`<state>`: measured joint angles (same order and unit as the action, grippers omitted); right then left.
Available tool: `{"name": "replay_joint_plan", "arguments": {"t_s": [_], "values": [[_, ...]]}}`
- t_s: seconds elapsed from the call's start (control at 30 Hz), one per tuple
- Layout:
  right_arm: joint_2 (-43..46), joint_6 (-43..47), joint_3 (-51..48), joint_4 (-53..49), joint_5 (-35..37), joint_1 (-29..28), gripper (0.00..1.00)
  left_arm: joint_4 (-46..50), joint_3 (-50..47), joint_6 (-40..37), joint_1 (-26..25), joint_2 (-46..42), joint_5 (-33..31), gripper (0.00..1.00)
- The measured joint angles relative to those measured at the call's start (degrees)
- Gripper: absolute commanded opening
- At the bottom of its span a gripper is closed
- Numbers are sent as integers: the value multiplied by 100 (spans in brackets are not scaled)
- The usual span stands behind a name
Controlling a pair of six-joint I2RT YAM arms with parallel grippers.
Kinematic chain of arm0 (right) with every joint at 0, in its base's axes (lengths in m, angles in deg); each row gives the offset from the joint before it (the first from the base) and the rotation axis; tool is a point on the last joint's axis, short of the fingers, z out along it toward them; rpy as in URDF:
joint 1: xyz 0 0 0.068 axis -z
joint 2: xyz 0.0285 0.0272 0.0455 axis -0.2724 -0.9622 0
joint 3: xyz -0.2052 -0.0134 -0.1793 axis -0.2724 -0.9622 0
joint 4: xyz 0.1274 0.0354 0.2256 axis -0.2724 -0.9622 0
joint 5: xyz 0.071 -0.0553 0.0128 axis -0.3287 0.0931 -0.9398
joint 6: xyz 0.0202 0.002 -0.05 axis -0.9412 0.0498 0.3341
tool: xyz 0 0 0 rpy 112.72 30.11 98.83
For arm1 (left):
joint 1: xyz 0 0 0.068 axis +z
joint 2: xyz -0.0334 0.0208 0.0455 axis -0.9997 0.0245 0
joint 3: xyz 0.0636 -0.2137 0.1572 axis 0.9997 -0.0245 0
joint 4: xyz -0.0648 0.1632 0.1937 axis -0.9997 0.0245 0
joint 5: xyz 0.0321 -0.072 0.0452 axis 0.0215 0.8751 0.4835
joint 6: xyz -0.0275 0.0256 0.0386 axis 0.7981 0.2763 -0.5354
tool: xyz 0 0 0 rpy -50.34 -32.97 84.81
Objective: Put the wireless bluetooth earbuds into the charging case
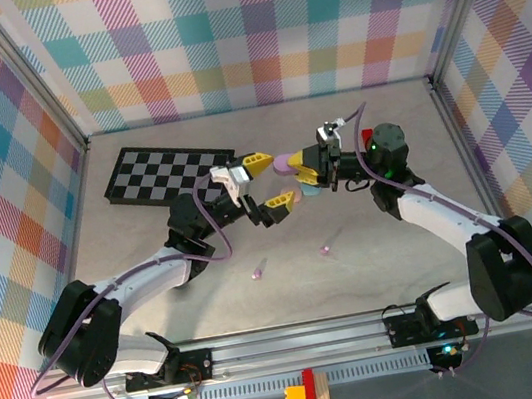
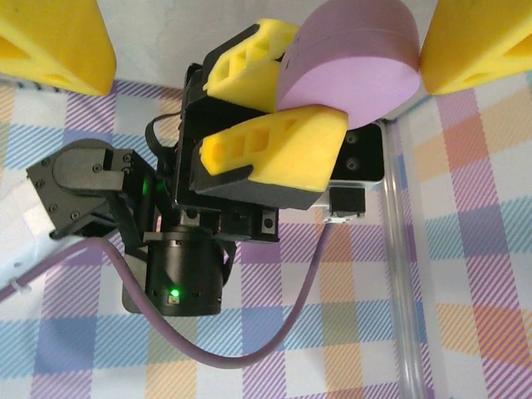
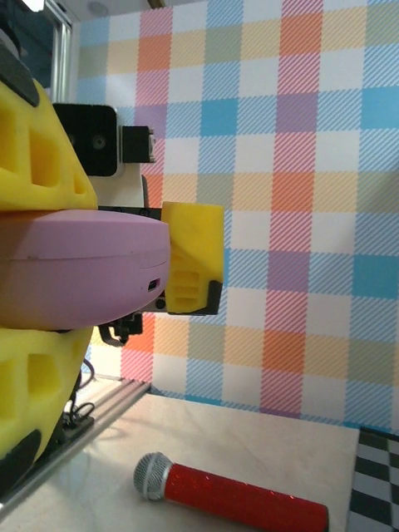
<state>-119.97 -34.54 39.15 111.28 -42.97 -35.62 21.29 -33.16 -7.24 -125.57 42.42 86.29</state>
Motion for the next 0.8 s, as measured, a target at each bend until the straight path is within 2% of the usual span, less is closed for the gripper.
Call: {"name": "replay_joint_plan", "arguments": {"t_s": [0.2,0.57,0.8], "values": [[0,-280,-9,251,-243,0,2,-61,13,-203,4,101,81,82],[94,-361,-9,330,-428,0,1,-656,175,426,4,769,348,61],[125,-339,-9,330,-428,-2,1,-1051,326,750,15,984,411,53]]}}
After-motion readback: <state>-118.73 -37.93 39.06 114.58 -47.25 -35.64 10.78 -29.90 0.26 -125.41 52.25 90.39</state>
